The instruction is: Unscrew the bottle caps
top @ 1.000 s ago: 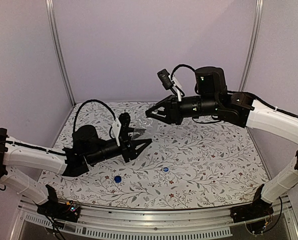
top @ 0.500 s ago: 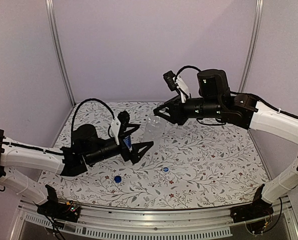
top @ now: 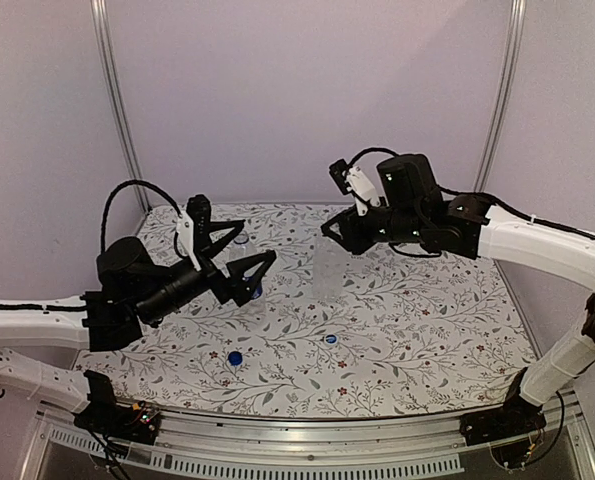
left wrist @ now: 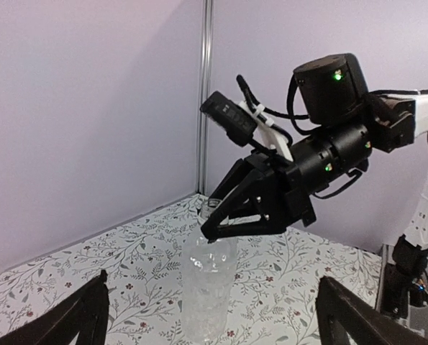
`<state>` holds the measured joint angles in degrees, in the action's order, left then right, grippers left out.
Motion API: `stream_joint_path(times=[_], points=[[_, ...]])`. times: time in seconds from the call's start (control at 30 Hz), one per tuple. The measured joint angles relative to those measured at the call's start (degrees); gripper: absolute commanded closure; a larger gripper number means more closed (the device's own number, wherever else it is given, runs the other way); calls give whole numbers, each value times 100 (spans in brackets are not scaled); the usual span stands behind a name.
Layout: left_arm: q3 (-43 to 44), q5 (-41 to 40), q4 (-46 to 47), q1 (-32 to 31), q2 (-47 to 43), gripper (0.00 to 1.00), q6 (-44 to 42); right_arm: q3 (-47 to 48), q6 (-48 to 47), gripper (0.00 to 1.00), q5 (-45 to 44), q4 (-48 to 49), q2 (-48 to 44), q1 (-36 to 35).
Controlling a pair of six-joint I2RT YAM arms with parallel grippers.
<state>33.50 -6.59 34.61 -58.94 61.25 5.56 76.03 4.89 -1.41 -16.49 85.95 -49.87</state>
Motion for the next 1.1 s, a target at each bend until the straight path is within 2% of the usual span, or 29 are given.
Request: stream_joint_path(times=[0.3,0.73,0.93,1.1], points=[[-111,-356,-155,0,-361,0,-111,-96,-107,100,-369,179,822,4],[-254,-483,-264,0,-361,0,-153,-433,-131,100,-557,776,1008,4],[-258,-485,-260,0,-361,0,-151,-509,-149,90,-579,940,1008,7],[-260,-487,-260,0,-361,0,-151,-562,-149,74,-581,1054,1008,7]])
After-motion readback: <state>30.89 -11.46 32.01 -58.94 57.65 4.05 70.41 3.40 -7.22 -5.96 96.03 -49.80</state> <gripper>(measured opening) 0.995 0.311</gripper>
